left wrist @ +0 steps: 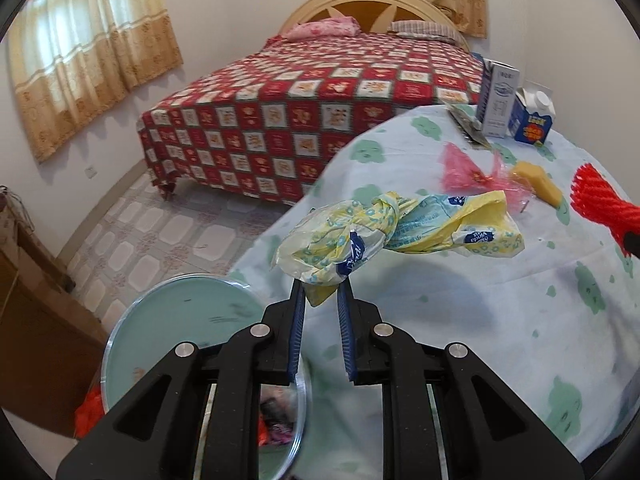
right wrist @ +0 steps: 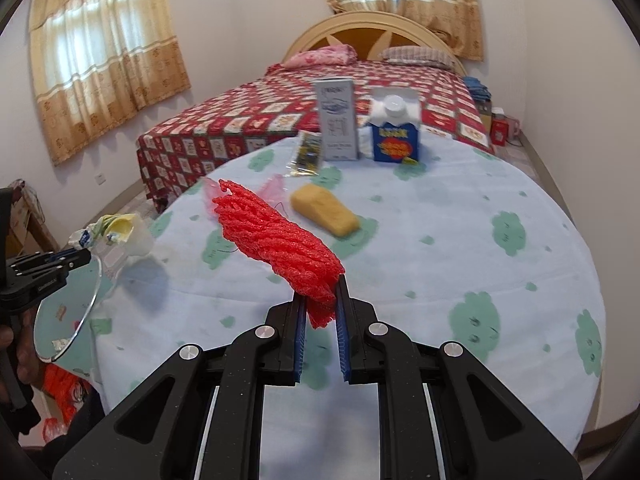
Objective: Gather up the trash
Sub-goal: 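Carry the yellow-white wrapper with the left tool and red net with the right tool over the bin, then open both tools over the bin to drop the wrapper and red net, then grasp the yellow sponge with the right tool while the left tool nears the pink bag, then grasp the pink plastic bag with the left tool while the right tool lifts the sponge, then carry the pink bag with the left tool over the bin while the right tool carries the sponge, then hold the pink bag with the left tool over the bin while the right tool holds the sponge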
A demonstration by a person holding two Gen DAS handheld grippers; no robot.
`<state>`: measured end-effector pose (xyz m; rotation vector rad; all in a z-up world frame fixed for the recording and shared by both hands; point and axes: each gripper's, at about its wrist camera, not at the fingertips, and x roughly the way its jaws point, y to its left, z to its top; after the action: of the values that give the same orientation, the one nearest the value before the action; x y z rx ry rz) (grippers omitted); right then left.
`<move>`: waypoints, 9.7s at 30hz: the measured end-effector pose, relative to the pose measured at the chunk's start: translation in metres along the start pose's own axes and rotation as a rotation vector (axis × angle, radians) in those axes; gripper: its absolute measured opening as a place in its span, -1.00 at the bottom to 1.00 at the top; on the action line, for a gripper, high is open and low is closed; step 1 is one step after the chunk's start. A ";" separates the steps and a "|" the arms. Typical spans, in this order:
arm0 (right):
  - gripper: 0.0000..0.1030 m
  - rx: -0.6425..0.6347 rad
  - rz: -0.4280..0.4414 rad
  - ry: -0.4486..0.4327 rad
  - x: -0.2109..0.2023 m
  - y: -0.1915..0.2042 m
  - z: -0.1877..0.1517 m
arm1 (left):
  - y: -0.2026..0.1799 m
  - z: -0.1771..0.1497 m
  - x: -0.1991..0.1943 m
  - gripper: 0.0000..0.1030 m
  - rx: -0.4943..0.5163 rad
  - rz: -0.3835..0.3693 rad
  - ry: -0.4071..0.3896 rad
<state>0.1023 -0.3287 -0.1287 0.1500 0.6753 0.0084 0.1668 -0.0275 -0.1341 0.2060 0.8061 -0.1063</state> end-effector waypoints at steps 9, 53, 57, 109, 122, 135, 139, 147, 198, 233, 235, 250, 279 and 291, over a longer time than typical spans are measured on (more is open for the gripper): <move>-0.72 -0.090 0.057 -0.042 0.003 0.045 0.020 | 0.038 -0.013 -0.024 -0.68 -0.031 0.067 -0.020; -0.73 -0.330 0.244 -0.004 0.024 0.194 0.014 | 0.141 -0.069 -0.057 -0.67 -0.132 0.252 0.009; -0.72 -0.347 0.254 0.001 0.025 0.203 0.013 | 0.148 -0.073 -0.057 -0.67 -0.142 0.262 0.018; -0.72 -0.460 0.310 0.033 0.034 0.260 0.007 | 0.182 -0.086 -0.049 -0.64 -0.208 0.316 0.065; -0.19 -0.455 0.332 0.039 0.039 0.265 0.004 | 0.166 -0.085 -0.048 -0.01 -0.189 0.265 0.065; -0.10 -0.354 0.211 0.044 0.047 0.195 0.009 | 0.150 -0.083 -0.040 0.51 -0.154 0.270 0.063; -0.10 -0.207 0.033 0.038 0.056 0.116 0.027 | 0.130 -0.073 -0.024 0.51 -0.110 0.251 0.075; -0.09 -0.048 -0.128 0.105 0.092 0.017 0.048 | 0.059 -0.026 0.007 0.53 -0.046 0.166 0.058; -0.58 0.173 -0.071 0.036 0.013 -0.104 0.001 | -0.134 0.098 0.102 -0.98 0.162 -0.207 0.100; -0.58 -0.120 0.151 0.006 0.036 0.097 0.031 | 0.047 -0.010 -0.044 -0.99 0.002 0.018 -0.027; -0.58 -0.139 0.159 0.011 0.037 0.108 0.031 | 0.052 -0.013 -0.047 -0.99 0.003 0.028 -0.031; -0.58 -0.241 0.214 0.012 0.042 0.162 0.031 | 0.092 -0.042 -0.054 -0.99 -0.042 0.107 -0.009; -0.58 -0.366 0.293 0.053 0.052 0.237 0.021 | 0.149 -0.067 -0.058 -0.99 -0.113 0.184 0.016; -0.58 -0.394 0.308 0.057 0.054 0.252 0.021 | 0.162 -0.073 -0.060 -0.99 -0.129 0.203 0.022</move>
<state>0.1681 -0.0788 -0.1108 -0.1278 0.6894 0.4404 0.1017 0.1474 -0.1165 0.1662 0.8065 0.1390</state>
